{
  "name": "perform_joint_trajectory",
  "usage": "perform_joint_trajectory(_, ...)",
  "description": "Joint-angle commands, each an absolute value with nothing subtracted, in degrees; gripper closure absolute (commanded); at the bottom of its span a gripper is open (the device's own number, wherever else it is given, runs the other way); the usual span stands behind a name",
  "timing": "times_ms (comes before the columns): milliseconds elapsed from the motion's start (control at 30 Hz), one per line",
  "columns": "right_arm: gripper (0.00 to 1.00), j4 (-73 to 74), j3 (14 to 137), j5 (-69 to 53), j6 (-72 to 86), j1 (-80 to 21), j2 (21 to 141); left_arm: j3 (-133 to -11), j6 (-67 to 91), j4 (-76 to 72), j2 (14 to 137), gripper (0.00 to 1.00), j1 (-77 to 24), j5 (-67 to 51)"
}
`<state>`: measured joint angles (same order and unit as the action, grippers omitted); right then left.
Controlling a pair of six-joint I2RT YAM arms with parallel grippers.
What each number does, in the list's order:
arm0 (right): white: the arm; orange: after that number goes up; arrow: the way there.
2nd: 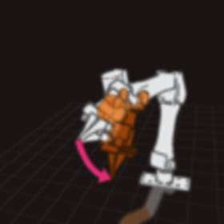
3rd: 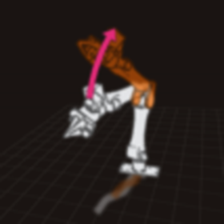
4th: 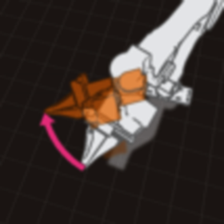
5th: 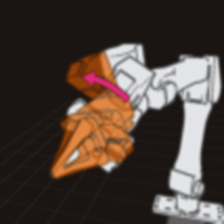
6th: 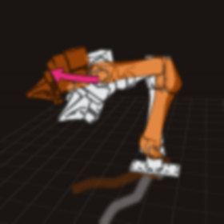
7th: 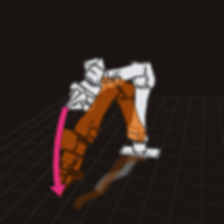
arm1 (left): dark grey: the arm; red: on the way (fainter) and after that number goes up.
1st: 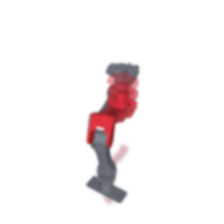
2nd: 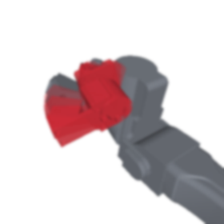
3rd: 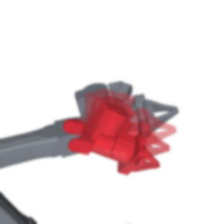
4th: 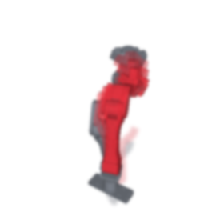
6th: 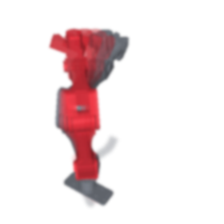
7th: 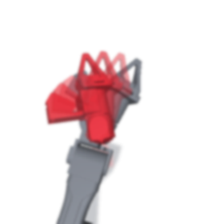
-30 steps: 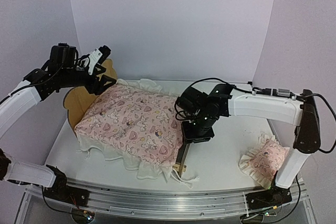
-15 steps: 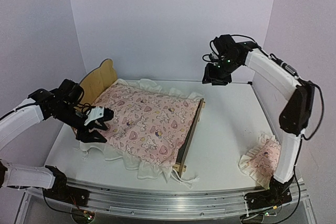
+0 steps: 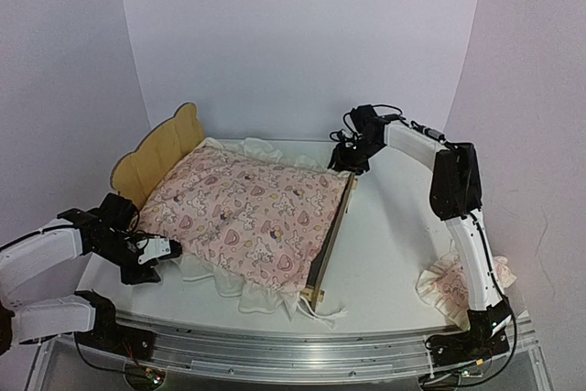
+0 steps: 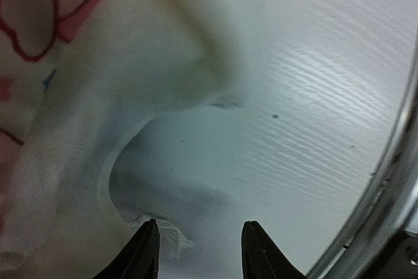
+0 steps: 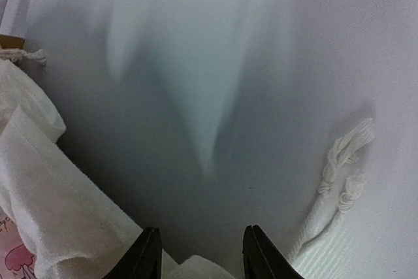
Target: Set up the pet bed
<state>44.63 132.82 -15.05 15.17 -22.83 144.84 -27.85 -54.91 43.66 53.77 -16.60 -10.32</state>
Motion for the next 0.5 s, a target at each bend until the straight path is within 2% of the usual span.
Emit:
perform_joint_trajectory(0, 0.57, 41.56, 126.34, -25.44, 13.31, -23.16, 140.68, -24.58, -53.14, 22.58, 56.39, 0.53, -16.17, 1.04)
perform_joint_trajectory(233, 0.57, 41.40, 103.48, -28.74, 9.35, -23.19, 127.85, -33.87, -55.81, 10.11, 72.80, 0.51, -16.23, -3.66)
perform_joint_trajectory(467, 0.58, 39.29, 85.72, -28.67, 10.19, -24.66, 114.59, -54.97, -60.62, 6.14, 92.76, 0.48, -18.78, -10.57)
